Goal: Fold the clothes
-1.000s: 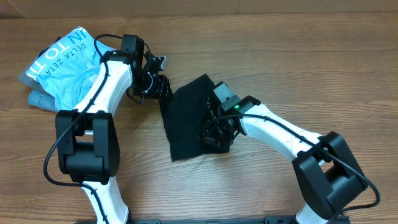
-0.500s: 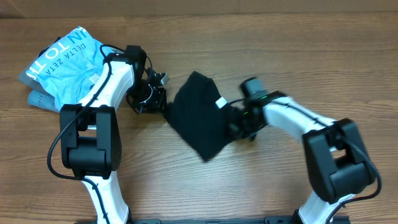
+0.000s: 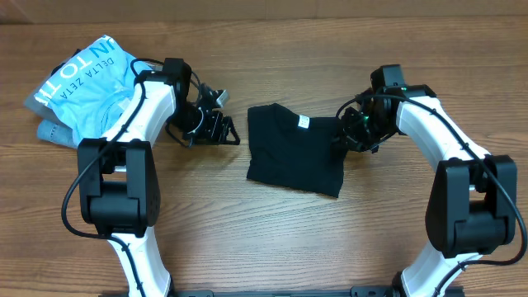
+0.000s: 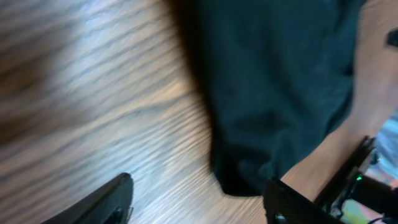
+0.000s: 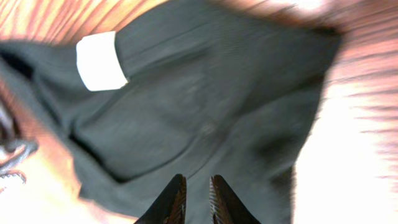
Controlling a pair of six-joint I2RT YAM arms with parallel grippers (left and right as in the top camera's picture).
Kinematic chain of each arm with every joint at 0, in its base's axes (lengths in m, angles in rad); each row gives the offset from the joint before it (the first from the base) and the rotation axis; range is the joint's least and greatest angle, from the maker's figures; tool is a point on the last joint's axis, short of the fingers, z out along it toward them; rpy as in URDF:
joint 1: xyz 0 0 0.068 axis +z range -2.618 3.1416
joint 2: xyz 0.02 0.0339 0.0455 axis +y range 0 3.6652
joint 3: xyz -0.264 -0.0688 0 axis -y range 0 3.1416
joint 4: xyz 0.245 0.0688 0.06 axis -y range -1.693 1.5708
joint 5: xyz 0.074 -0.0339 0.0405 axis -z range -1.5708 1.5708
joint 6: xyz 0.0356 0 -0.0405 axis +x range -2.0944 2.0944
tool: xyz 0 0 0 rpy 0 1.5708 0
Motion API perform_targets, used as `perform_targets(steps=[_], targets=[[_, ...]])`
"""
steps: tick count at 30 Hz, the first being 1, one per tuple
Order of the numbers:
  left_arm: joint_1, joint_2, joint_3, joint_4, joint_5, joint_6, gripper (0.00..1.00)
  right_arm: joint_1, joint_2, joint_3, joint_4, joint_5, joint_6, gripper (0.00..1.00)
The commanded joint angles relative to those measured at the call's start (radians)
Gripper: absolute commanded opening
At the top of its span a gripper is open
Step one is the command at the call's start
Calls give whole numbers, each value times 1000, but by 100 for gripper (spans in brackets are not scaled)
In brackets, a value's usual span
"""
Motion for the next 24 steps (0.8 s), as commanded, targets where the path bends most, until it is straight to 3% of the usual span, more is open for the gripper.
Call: perform_targets(steps=[1, 8, 17, 22, 24], targets=[[-40, 9, -39, 48, 95, -56, 76, 50, -36, 13, -34, -48, -40, 17], [-130, 9, -181, 249, 27, -321, 88, 140, -36, -126, 65, 76, 183, 17], [-223, 44, -226, 362, 24, -550, 90, 148, -36, -286, 224, 76, 296, 16], [-269, 129, -226, 446, 79, -617, 82, 148, -36, -288, 224, 76, 287, 16], [-284, 163, -225, 488, 135, -617, 70, 148, -36, -288, 224, 76, 278, 16]])
